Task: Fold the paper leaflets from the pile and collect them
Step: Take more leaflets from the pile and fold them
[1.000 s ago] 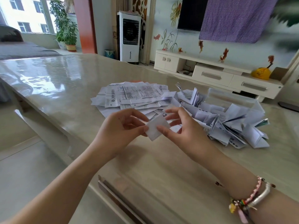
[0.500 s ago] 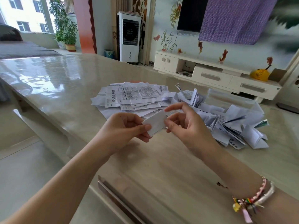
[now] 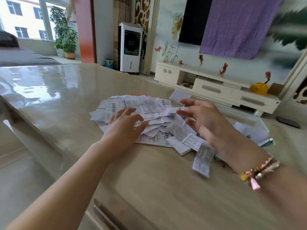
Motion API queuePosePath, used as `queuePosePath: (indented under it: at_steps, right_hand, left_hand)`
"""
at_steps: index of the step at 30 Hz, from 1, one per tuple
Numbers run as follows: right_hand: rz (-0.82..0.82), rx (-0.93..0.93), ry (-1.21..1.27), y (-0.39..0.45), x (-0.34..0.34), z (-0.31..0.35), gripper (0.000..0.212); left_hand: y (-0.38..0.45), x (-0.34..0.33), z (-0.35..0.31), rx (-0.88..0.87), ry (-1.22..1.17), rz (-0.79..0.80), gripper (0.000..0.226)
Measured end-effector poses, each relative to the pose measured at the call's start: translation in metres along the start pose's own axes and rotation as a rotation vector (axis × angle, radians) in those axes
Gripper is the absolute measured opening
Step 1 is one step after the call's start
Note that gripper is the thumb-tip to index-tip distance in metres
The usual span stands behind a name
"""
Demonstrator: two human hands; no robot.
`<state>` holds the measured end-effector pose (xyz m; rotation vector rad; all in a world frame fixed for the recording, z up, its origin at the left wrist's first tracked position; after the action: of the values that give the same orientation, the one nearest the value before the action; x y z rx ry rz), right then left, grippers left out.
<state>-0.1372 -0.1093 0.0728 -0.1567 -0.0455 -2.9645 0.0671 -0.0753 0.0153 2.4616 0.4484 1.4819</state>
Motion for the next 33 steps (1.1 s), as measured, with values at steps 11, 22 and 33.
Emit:
queuePosePath:
  at_steps: [11, 22, 33]
  right_hand:
    - [0.012, -0.197, 0.31, 0.022, -0.012, -0.014, 0.037]
    - [0.164, -0.032, 0.122, -0.018, -0.032, -0.014, 0.03]
    - [0.108, 0.14, -0.224, -0.041, -0.051, -0.041, 0.036]
  left_hand:
    - [0.01, -0.009, -0.001, 0.025, 0.073, -0.004, 0.041]
    - [-0.028, 0.018, -0.006, -0.032, 0.019, -0.168, 0.021]
    - [-0.026, 0.006, 0.021, 0.128, 0.134, -0.014, 0.068]
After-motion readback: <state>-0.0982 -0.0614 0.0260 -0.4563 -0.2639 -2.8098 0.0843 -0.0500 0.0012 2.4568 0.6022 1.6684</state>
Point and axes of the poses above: each hand's wrist, its own y-axis towards the middle knuckle, its own x-axis out of the back of the hand, z = x × y, the point moved 7 cm from there along y, towards the middle knuckle, and after that the axes turned 2 degrees about -y, right-handed, at the moved point
